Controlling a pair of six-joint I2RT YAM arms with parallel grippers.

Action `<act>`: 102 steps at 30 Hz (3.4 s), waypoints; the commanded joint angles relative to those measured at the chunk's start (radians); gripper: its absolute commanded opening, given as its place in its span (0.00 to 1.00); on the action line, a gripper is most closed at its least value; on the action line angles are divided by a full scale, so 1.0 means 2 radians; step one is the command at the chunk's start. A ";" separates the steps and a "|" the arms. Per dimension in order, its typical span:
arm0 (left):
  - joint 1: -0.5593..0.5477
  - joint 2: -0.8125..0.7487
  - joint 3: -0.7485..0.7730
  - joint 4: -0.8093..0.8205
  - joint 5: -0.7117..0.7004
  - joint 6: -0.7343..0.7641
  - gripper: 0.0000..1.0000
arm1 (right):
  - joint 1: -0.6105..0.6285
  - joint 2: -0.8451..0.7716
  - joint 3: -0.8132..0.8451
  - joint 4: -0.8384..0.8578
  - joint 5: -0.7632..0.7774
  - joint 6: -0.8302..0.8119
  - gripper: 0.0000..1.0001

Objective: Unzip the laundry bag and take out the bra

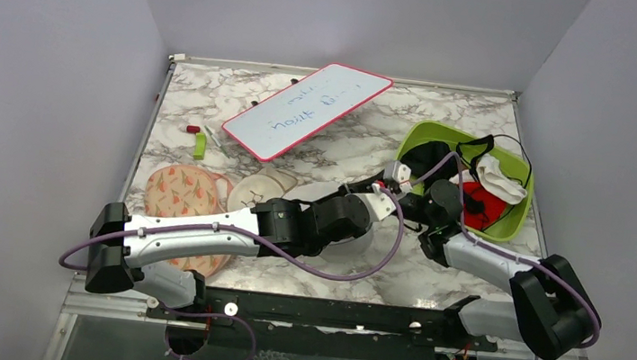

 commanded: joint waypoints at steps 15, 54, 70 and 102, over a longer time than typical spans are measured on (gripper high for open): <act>0.007 0.010 0.110 0.011 -0.088 -0.041 0.76 | 0.006 -0.084 -0.037 -0.117 0.371 0.339 0.01; 0.015 -0.157 -0.093 0.442 -0.132 0.201 0.96 | 0.012 -0.053 0.165 -0.588 0.119 0.227 0.32; 0.015 -0.107 -0.080 0.408 -0.120 0.195 0.96 | 0.020 -0.056 0.231 -0.703 0.333 0.157 0.61; 0.015 -0.124 -0.097 0.437 -0.128 0.221 0.93 | 0.021 0.159 0.289 -0.670 0.283 0.105 0.62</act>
